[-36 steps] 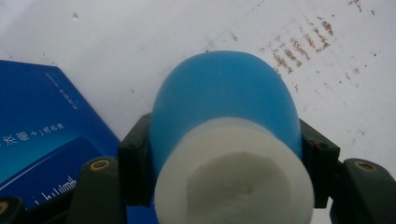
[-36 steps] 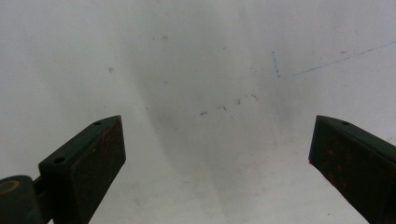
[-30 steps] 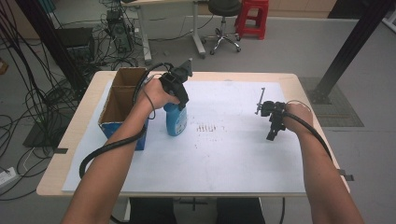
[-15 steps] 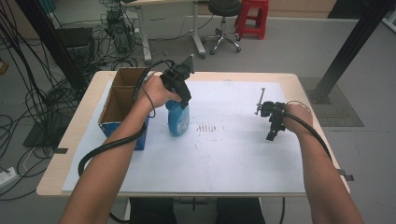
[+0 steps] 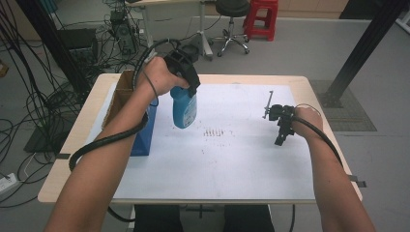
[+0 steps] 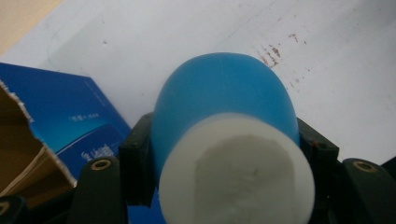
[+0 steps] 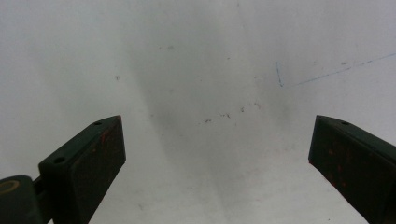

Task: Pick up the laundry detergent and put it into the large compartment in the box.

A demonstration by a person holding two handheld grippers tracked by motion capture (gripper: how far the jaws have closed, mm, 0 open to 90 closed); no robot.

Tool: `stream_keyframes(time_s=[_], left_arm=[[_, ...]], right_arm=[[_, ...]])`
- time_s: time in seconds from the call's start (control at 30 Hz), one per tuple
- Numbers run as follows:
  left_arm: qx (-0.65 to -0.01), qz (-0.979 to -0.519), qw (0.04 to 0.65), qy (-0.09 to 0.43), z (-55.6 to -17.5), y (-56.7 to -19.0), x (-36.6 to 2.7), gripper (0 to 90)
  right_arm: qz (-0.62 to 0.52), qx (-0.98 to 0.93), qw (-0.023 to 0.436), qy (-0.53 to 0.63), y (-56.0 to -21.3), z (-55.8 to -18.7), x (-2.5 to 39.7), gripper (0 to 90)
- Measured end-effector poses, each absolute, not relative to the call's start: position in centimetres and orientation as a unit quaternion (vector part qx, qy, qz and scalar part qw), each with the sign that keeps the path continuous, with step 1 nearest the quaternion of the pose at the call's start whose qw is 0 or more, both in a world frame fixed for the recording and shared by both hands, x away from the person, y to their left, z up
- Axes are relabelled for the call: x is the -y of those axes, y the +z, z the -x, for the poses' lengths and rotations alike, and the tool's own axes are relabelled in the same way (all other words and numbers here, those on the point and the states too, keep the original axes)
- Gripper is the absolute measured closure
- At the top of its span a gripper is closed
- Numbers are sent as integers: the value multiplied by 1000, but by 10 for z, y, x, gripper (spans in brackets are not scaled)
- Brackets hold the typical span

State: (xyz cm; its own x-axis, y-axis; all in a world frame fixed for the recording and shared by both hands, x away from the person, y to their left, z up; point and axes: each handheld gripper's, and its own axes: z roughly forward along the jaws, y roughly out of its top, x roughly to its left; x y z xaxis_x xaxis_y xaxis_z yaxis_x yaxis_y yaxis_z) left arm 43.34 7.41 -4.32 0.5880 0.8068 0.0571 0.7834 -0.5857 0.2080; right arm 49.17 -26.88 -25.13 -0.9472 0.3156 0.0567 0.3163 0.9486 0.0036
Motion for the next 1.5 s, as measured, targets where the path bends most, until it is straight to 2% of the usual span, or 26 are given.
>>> stream_keyframes(time_s=[0.43, 0.8, 1.5], left_arm=[[-451, -882, 97, 93, -413, 29, -73, 375], [-463, -876, 102, 91, -408, 39, -84, 375], [-557, -818, 99, 107, -400, 59, -178, 375]], right_arm=[[155, 988, 25, -7, -249, -491, 264, 35], [156, 987, 23, -9, -246, -488, 264, 36], [153, 988, 19, -9, -243, -487, 263, 35]])
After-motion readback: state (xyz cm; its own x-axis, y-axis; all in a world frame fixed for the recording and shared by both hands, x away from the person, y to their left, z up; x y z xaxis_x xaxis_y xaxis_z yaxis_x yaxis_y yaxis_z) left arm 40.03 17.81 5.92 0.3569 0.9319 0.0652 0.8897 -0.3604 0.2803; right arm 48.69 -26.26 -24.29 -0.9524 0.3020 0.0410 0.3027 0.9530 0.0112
